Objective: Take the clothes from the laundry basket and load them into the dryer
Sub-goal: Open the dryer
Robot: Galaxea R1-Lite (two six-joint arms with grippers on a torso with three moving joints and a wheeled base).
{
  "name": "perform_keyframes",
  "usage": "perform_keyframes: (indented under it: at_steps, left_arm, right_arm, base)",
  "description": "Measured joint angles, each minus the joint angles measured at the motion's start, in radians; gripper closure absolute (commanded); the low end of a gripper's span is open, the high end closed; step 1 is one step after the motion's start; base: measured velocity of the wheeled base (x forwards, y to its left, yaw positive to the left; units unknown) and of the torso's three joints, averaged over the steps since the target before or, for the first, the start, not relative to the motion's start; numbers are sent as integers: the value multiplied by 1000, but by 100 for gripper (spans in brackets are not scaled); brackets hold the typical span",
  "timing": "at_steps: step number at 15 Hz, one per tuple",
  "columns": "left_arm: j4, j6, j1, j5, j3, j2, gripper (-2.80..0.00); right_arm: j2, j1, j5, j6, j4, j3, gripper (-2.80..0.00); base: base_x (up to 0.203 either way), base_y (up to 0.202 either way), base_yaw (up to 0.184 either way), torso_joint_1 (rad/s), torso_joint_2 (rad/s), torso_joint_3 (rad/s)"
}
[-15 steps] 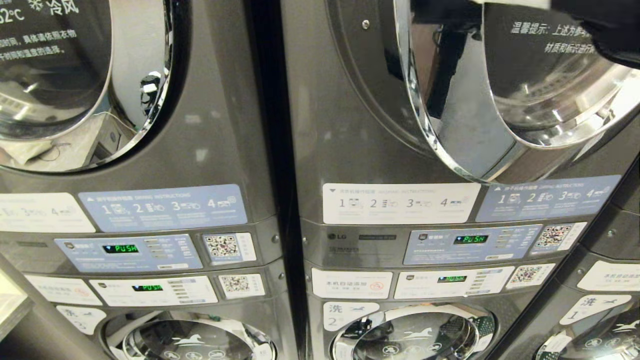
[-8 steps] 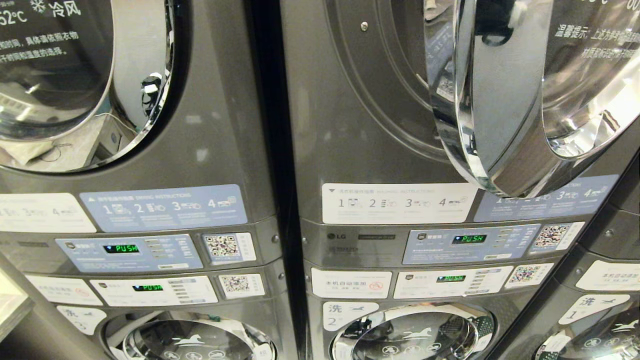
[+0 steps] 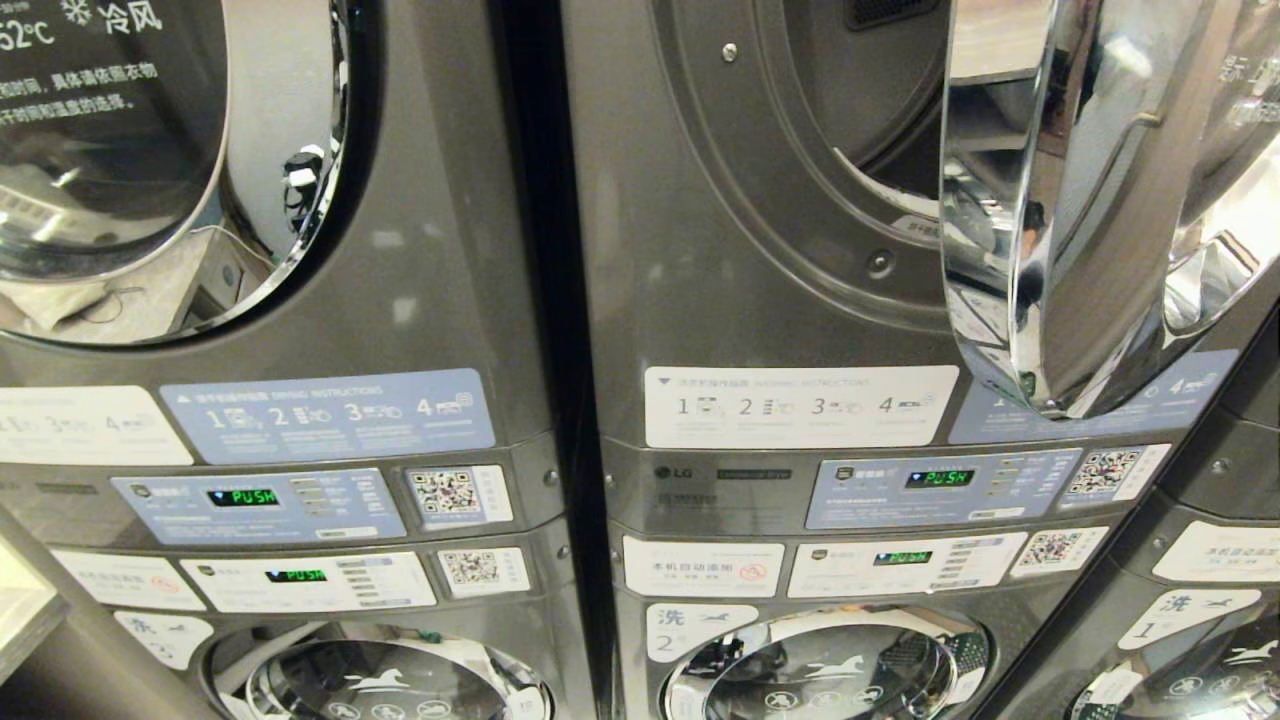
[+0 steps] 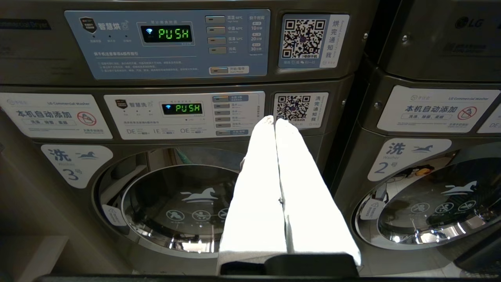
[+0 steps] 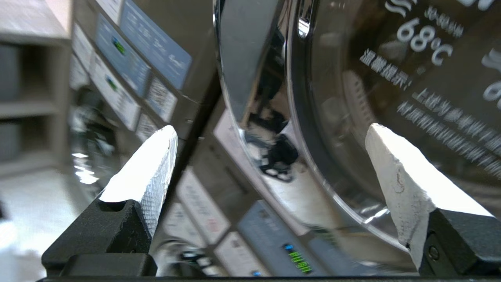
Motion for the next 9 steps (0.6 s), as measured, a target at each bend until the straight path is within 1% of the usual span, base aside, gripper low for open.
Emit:
perform_keyframes:
  at_steps: [1,2,3,6,9]
  left_arm:
    - [0,0,0,0,0,0,0]
    - [0,0,0,0,0,0,0]
    - [0,0,0,0,0,0,0]
    - [0,0,0,0,0,0,0]
    - [0,0,0,0,0,0,0]
  right_arm:
    - [-4,0,-2,-58,-27,24,-280]
    - [-5,-1,-3,-93,-64,45,-280]
    - [-5,-1,-4,-107,-105,65,-280]
    - [13,0,9,-100,-241,90,-280]
    - [4,6,47,-97,-243,146,-280]
  base:
    - [0,0,0,0,0,0]
    - [0,0,0,0,0,0]
    - [0,0,0,0,0,0]
    - [0,0,0,0,0,0]
    - [0,0,0,0,0,0]
